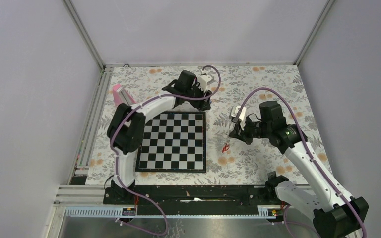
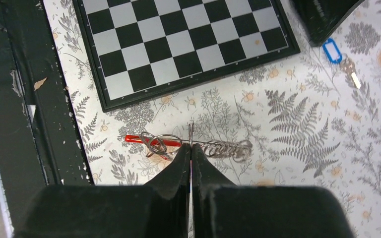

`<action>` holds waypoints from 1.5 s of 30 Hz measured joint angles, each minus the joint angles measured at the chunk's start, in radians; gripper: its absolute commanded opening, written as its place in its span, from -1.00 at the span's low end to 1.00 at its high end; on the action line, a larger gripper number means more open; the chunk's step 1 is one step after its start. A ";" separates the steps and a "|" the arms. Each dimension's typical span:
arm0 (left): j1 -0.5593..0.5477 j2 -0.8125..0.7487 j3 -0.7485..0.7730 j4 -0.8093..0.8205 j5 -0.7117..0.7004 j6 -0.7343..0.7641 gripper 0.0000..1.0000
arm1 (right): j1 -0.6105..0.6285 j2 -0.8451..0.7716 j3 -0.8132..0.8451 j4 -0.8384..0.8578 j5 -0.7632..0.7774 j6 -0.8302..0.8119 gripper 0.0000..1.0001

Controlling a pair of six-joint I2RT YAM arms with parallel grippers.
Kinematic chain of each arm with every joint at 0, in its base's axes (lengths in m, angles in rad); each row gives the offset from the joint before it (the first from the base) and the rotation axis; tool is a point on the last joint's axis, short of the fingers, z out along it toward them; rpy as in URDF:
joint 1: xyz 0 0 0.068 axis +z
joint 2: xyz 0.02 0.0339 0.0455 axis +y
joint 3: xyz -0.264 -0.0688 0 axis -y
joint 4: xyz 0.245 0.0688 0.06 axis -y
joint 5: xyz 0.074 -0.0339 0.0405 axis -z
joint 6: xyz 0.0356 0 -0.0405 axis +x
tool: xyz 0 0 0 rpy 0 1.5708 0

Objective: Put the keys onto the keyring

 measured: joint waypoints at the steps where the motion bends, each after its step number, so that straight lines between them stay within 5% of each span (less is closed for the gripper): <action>1: 0.013 0.040 0.041 -0.014 -0.013 -0.026 0.05 | -0.006 -0.006 0.000 -0.008 0.005 0.010 -1.00; 18: 0.048 0.475 0.535 -0.128 -0.153 -0.306 -0.12 | -0.076 -0.023 0.000 -0.051 -0.008 0.078 -1.00; 45: 0.051 0.530 0.565 -0.121 -0.181 -0.355 -0.47 | -0.086 -0.044 -0.019 -0.055 -0.039 0.085 -1.00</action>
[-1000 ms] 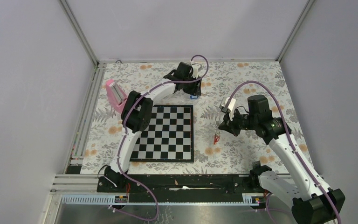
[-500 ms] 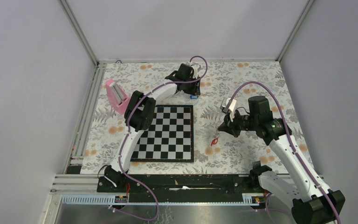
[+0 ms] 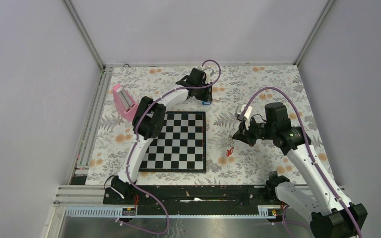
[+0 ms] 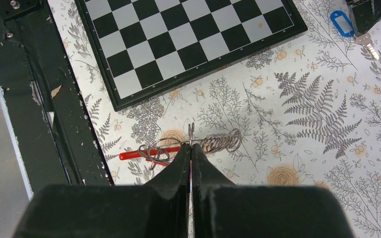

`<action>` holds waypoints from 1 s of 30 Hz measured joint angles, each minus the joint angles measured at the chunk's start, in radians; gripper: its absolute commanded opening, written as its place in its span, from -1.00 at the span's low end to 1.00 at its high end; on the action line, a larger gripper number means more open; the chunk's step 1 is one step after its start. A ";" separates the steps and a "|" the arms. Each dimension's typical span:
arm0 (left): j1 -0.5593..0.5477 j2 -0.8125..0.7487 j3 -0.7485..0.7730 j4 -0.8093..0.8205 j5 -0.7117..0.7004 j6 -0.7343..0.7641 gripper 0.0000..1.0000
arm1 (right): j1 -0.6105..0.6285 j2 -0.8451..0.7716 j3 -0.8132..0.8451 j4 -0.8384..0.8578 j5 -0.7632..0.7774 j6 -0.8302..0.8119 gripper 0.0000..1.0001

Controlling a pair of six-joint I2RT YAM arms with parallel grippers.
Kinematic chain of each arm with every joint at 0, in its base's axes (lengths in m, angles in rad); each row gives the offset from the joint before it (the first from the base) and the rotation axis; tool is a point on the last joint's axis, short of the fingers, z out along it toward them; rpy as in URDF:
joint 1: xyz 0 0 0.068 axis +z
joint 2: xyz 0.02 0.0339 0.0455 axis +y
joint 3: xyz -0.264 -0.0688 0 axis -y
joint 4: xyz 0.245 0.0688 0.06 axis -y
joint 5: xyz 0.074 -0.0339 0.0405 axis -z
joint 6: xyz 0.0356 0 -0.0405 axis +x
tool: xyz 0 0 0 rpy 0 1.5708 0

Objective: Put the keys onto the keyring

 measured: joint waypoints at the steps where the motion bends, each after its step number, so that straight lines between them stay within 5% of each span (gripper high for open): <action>1: 0.000 0.000 -0.001 0.001 0.002 -0.002 -0.48 | 0.000 -0.001 -0.002 0.000 0.000 0.000 -1.00; 23: 0.000 0.000 -0.006 0.004 0.014 -0.018 -1.00 | 0.000 -0.005 -0.022 0.001 0.000 0.004 -1.00; 30: 0.002 -0.006 -0.013 0.024 0.059 -0.002 -1.00 | 0.000 -0.005 -0.022 0.001 0.003 0.007 -1.00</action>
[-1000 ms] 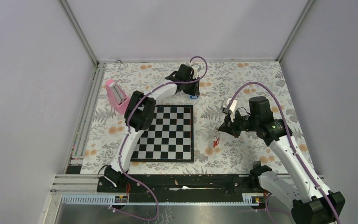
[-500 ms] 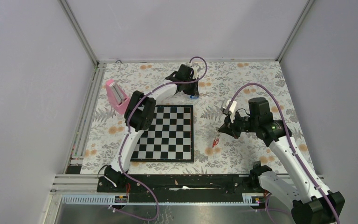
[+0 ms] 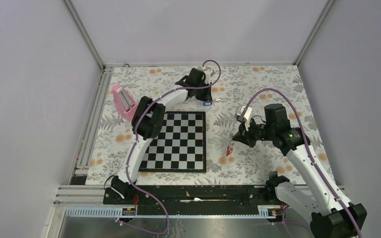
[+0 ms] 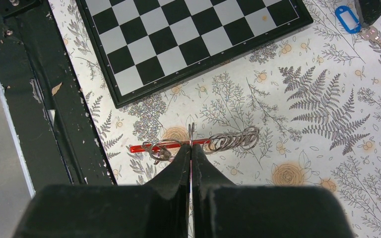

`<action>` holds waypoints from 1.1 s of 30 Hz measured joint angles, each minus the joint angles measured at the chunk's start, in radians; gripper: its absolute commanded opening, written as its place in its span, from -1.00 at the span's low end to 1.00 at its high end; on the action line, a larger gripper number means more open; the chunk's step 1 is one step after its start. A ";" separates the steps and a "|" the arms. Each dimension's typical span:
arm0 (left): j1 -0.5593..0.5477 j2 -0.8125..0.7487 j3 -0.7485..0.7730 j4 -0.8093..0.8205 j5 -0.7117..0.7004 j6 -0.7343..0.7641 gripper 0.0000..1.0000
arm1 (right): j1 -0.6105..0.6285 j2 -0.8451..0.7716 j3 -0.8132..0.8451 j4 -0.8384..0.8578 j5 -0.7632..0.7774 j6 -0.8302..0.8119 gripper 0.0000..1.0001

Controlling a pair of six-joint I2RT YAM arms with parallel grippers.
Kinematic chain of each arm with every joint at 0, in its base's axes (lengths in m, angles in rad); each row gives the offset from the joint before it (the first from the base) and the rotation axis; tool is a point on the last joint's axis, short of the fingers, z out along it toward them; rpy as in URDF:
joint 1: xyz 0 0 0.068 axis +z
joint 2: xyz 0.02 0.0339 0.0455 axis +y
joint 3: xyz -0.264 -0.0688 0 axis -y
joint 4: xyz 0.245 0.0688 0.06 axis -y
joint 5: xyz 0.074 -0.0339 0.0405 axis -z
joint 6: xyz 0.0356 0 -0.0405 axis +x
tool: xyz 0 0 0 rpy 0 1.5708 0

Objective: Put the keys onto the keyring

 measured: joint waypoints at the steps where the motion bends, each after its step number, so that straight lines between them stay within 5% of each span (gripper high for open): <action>1: 0.000 -0.009 -0.013 0.006 0.010 0.008 -1.00 | 0.000 0.000 0.000 0.000 0.000 0.000 -1.00; 22: 0.000 -0.510 -0.576 0.222 0.451 0.368 -1.00 | -0.001 0.012 0.006 0.003 0.024 0.011 -1.00; 33: 0.000 -0.738 -0.743 0.246 0.549 0.439 -1.00 | -0.002 0.035 0.024 0.000 -0.029 -0.021 -1.00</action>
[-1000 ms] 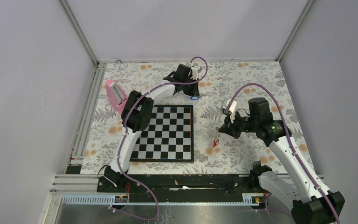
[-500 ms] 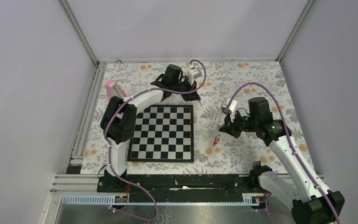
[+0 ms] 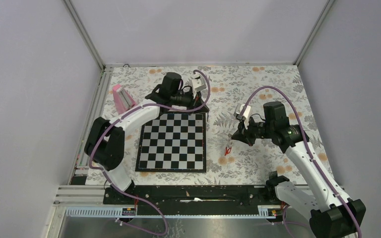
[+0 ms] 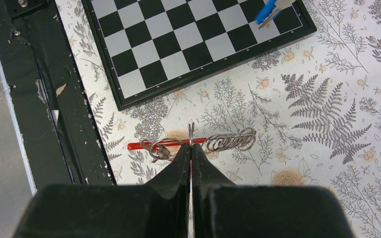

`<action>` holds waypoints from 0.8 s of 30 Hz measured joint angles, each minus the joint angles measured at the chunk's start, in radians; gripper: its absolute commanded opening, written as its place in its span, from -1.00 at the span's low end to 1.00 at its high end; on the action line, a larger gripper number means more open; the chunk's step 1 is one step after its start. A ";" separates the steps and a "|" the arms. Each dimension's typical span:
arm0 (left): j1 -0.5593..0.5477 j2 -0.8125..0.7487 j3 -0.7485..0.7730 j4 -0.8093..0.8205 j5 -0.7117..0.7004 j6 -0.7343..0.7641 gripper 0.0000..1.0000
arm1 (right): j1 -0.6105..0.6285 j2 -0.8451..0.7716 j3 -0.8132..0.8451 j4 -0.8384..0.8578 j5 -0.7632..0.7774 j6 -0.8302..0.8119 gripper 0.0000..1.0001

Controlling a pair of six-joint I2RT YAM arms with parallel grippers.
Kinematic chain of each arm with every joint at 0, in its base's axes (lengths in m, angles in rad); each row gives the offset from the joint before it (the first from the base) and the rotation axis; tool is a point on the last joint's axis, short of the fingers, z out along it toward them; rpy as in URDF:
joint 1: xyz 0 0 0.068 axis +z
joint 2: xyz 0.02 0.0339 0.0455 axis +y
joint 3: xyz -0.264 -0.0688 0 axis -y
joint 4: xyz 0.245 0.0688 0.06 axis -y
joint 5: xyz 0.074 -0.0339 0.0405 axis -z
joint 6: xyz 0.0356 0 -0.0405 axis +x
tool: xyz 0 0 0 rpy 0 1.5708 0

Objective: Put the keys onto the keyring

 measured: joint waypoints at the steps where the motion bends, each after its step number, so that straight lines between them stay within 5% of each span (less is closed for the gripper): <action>1: 0.000 -0.023 -0.019 0.009 0.000 -0.005 -1.00 | 0.000 0.002 0.000 0.000 -0.002 -0.001 -1.00; 12: 0.000 -0.174 -0.093 -0.032 0.022 -0.056 -1.00 | 0.000 0.047 0.085 0.005 -0.059 0.003 -1.00; 24: -0.078 -0.304 -0.094 -0.174 0.065 0.182 -1.00 | 0.047 0.138 0.086 0.034 -0.182 -0.019 -1.00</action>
